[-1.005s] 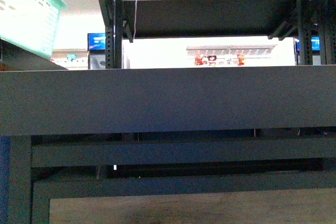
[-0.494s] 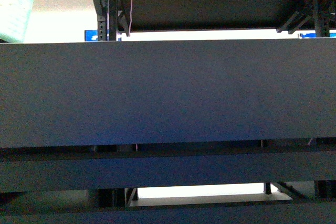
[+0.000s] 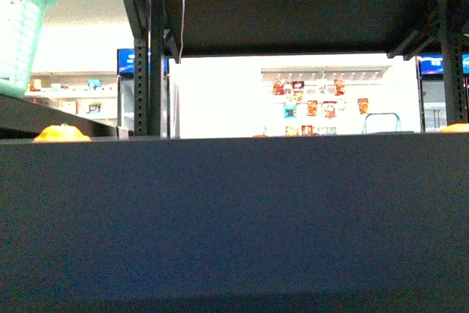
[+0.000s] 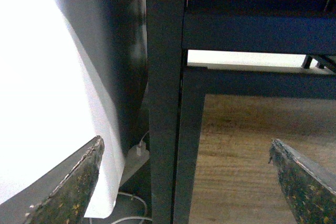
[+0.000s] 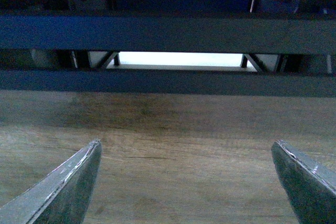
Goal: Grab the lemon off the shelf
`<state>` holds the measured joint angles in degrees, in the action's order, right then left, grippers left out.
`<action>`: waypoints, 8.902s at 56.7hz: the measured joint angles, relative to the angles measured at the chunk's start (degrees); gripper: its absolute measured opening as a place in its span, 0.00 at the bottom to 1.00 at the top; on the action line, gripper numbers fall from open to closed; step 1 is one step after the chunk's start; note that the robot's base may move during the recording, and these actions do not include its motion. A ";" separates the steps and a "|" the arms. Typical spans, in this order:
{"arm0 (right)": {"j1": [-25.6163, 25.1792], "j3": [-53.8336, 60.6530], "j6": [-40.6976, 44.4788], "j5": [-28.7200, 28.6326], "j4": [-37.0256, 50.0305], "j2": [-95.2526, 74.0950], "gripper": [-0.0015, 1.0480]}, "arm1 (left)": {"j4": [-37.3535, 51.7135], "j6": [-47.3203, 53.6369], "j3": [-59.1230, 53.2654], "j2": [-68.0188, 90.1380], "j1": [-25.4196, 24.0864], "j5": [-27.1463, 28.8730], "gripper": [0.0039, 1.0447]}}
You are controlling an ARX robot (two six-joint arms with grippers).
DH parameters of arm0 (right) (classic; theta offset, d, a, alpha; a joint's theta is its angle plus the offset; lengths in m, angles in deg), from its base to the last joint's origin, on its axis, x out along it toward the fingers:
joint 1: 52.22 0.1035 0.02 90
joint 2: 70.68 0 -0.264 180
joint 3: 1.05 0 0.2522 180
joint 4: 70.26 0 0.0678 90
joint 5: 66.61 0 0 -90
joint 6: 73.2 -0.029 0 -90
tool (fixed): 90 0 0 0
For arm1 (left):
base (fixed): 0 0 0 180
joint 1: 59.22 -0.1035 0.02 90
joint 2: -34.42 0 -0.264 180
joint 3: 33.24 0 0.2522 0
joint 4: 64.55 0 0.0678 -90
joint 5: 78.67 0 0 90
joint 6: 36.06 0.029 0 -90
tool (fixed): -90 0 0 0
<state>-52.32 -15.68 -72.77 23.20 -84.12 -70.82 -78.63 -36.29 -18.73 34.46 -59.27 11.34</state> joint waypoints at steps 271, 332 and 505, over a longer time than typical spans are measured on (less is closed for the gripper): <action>0.00 0.00 -0.39 0.02 0.00 0.00 0.93 | 17.05 -59.23 71.12 99.36 -24.13 -29.70 0.13; 0.00 0.00 -0.39 0.02 0.00 0.00 0.93 | 27.36 -55.04 53.53 89.29 12.94 -41.46 0.08; 10.84 -84.89 19.15 -16.33 30.56 -160.39 0.64 | 28.46 -54.69 53.07 89.31 14.51 -40.46 0.08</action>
<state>-41.47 -100.57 -53.63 6.88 -53.57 -231.20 -50.17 -90.97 34.34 123.76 -44.76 -29.11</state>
